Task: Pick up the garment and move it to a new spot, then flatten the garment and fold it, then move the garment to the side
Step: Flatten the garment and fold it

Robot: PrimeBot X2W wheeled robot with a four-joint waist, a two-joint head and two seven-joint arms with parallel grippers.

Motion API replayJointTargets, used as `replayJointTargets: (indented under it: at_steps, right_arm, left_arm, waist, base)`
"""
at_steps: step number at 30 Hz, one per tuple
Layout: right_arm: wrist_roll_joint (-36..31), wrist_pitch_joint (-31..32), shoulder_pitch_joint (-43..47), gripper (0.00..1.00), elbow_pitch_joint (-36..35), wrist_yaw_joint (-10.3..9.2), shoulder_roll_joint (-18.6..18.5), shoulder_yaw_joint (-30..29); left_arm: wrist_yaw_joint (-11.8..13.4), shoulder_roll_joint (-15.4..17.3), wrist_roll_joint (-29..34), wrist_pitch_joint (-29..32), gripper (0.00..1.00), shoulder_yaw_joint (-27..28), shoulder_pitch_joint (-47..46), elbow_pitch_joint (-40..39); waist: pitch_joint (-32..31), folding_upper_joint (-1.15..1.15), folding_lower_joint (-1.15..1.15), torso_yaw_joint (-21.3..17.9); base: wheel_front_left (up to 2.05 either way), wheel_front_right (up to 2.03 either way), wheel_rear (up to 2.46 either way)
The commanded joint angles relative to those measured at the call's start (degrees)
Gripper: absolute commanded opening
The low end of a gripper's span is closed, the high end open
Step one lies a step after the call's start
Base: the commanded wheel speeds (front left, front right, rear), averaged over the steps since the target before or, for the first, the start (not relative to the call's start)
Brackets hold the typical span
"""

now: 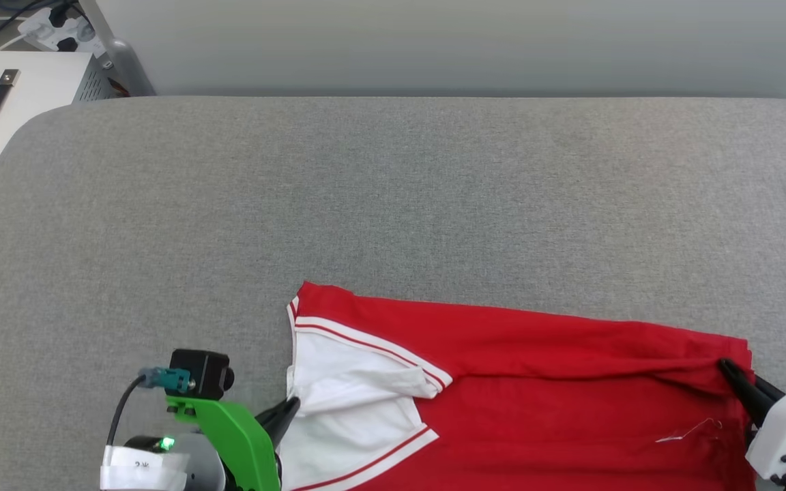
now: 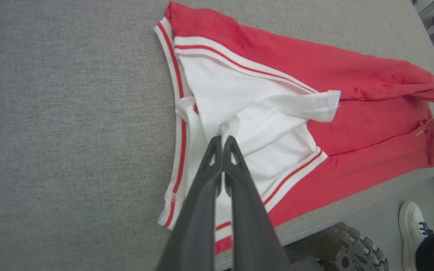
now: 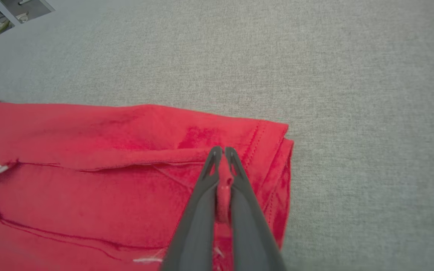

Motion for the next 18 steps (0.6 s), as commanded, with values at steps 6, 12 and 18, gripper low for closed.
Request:
replayJointTargets:
  at_steps: [6,12,18]
  right_arm:
    - [-0.09,2.80,2.19,0.00,-1.00,-0.02,-1.58,-0.52]
    - [-1.01,4.44,2.88,0.00,-0.96,-0.02,-1.62,-1.52]
    - [-1.09,7.68,4.43,0.00,-1.48,-0.02,-2.60,-0.58]
  left_arm:
    - [0.21,0.35,0.21,0.12,0.00,-0.76,1.53,2.29]
    - [-0.31,-0.27,0.65,-0.27,0.00,-1.22,1.09,4.79]
    - [-1.09,-0.88,0.92,0.85,0.00,-2.78,1.01,7.31]
  waist:
    - [0.20,0.00,0.00,0.11]
    - [0.60,0.00,0.00,0.30]
    - [1.14,0.00,0.00,0.41]
  base:
    - [0.00,0.00,0.00]
    - [0.00,0.00,0.00]
    - [0.00,0.00,0.00]
